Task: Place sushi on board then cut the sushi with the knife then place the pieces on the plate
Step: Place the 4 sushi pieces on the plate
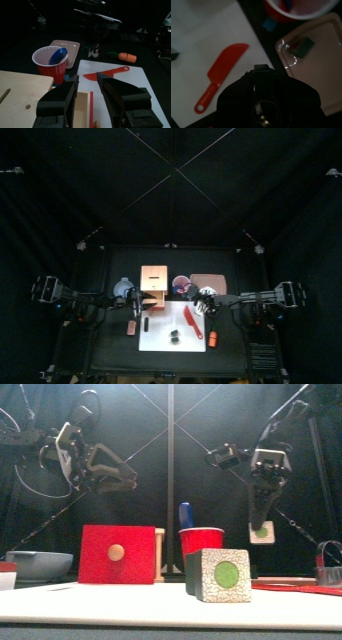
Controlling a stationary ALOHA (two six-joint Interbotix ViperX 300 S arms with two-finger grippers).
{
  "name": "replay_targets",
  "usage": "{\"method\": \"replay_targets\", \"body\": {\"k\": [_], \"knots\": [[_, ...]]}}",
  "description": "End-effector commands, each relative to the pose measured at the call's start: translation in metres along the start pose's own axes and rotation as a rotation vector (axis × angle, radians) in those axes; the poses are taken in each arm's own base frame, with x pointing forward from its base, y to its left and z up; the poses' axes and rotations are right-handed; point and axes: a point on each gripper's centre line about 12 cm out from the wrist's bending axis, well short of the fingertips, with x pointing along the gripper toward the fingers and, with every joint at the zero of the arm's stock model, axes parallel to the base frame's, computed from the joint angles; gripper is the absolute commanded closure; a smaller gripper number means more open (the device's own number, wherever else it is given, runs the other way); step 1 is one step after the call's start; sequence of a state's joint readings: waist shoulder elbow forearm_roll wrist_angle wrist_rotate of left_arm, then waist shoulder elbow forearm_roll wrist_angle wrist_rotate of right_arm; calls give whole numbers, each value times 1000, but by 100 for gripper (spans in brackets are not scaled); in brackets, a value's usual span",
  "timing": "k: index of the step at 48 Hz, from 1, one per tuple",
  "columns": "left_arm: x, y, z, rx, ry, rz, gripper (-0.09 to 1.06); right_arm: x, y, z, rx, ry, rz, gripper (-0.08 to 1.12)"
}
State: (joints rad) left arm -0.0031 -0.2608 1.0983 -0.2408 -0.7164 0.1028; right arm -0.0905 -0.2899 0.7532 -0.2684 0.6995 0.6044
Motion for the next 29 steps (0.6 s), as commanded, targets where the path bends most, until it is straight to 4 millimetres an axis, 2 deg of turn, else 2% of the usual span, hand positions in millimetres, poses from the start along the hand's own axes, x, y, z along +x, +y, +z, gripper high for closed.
{"method": "replay_targets", "body": {"k": [1,7,13,20,29], "knots": [[1,2,8,-3,-31,8,21,-13,-32,-11,115,-47,-20,41],[1,7,9,-4,-33,22,21,-8,-64,-14,280,-78,-50,41],[2,8,10,-2,-37,28,21,2,-89,-6,427,-115,-71,41],[2,8,10,-1,-37,25,21,24,-103,-3,574,-86,-74,41],[2,5,10,20,-37,7,21,52,-103,-7,625,-4,-87,39]]}}
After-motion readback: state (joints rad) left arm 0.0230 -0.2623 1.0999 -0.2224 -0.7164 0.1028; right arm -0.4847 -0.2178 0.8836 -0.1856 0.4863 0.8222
